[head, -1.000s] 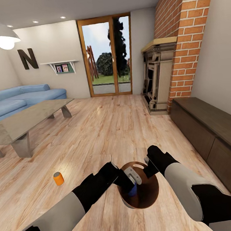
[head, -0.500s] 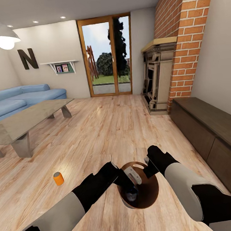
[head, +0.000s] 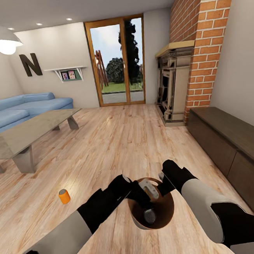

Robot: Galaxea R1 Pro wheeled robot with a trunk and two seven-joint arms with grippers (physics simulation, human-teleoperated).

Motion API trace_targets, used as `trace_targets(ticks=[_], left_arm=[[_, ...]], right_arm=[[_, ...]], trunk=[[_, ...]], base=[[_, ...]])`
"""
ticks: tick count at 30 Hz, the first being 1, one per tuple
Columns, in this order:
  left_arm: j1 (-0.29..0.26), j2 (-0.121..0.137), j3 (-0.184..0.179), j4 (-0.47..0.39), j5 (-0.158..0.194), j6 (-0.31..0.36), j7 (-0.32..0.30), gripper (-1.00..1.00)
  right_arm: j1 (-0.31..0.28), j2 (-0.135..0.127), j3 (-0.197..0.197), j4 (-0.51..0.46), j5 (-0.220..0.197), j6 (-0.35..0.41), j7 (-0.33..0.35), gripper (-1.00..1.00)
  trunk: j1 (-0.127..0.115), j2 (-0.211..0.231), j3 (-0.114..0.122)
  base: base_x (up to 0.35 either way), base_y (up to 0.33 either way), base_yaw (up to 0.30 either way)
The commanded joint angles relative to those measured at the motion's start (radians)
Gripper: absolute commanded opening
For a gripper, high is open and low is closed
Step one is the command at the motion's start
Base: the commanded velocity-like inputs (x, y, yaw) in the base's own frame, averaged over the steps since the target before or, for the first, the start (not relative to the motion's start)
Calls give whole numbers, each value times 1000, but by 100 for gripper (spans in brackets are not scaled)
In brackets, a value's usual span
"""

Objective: Put the three can of soda from the living room inside the tash can in the kitchen.

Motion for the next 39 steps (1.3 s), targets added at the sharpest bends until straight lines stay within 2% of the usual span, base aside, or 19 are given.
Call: trace_targets(ticks=[1,6,9,13,14,17,18,21,23,24,25,26,27,28,30,34,35,38,39], left_arm=[[0,1,1,-13,0,2,-1,100],[1,28,4,-96,4,17,-4,100],[1,58,5,-141,7,24,-5,100],[1,121,16,-204,9,29,-5,100],[1,147,36,-227,10,29,-6,100],[1,180,67,-264,10,30,-14,100],[2,222,100,-306,10,30,-39,100],[2,266,131,-347,11,29,-76,100],[2,333,193,-379,15,24,-139,100],[2,348,215,-383,19,22,-158,100],[10,373,268,-389,26,18,-199,100],[17,382,298,-391,29,15,-219,100],[38,395,368,-393,33,3,-254,100],[57,399,415,-393,32,-15,-267,100],[128,409,556,-381,27,-96,-292,100],[203,409,650,-317,23,-205,-278,100],[228,409,681,-271,23,-252,-247,100],[251,407,709,-198,23,-316,-169,100],[262,406,720,-150,25,-356,-106,100]], right_arm=[[0,0,-3,0,-21,3,0,-100],[0,-1,-3,0,-21,3,0,-100],[0,-1,-3,0,-21,3,0,-100],[0,-3,-3,1,-21,2,0,-100],[0,-4,-3,1,-20,2,0,-100],[0,-4,-3,0,-20,2,0,-100],[0,-5,-3,0,-20,2,0,-100],[0,-6,-3,1,-20,2,0,-100],[0,-7,-4,0,-19,2,0,-100],[0,-8,-4,0,-19,2,0,-100],[0,-8,-4,0,-19,2,0,-100],[0,-8,-5,0,-19,2,0,-100],[0,-9,-6,0,-19,2,0,-100],[0,-10,-6,-1,-20,1,0,-100],[1,-14,-7,-1,-21,0,1,-100],[1,-31,-10,-2,-24,-3,3,-100],[1,-42,-13,-2,-27,-5,6,-100],[2,-60,-16,-2,-30,-8,7,-100],[2,-71,-19,-2,-32,-11,8,-100]], trunk=[[0,0,0],[0,0,0],[0,0,0],[0,0,0],[0,0,0],[0,0,0],[0,0,0],[0,0,0],[0,0,0],[0,0,0],[0,0,0],[0,0,0],[0,0,0],[0,0,0],[0,0,0],[0,0,0],[0,0,0],[0,0,0],[0,0,0]], base=[[0,0,0],[0,0,0],[0,0,0],[0,0,0],[0,0,0],[0,0,0],[0,0,0],[0,0,0],[0,0,0],[0,0,0],[0,0,0],[0,0,0],[0,0,0],[0,0,0],[0,0,0],[0,0,0],[0,0,0],[0,0,0],[0,0,0]])
